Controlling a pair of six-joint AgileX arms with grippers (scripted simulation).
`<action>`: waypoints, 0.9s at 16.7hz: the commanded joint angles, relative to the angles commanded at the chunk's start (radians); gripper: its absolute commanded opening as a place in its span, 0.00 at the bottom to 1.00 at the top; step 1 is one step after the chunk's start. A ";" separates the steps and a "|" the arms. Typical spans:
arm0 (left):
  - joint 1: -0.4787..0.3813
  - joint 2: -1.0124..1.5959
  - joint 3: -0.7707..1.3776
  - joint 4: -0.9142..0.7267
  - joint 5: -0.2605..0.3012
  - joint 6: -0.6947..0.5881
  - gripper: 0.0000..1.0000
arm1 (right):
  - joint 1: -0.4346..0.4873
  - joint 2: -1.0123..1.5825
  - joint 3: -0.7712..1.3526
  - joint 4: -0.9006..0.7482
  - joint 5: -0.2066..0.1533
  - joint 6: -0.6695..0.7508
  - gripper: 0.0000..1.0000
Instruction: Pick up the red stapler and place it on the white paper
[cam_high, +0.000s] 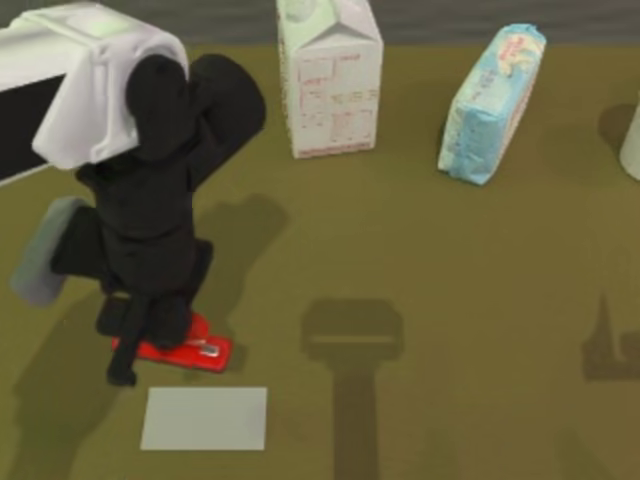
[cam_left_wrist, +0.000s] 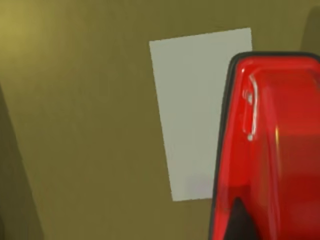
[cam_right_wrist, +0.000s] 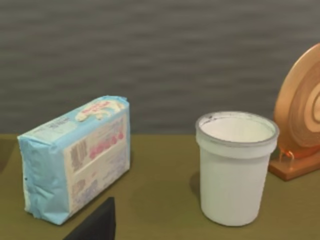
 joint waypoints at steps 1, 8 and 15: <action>0.000 -0.021 -0.022 0.019 0.010 -0.054 0.00 | 0.000 0.000 0.000 0.000 0.000 0.000 1.00; 0.000 -0.070 -0.070 0.066 0.036 -0.166 0.00 | 0.000 0.000 0.000 0.000 0.000 0.000 1.00; 0.004 -0.033 -0.145 0.176 0.034 -0.164 0.00 | 0.000 0.000 0.000 0.000 0.000 0.000 1.00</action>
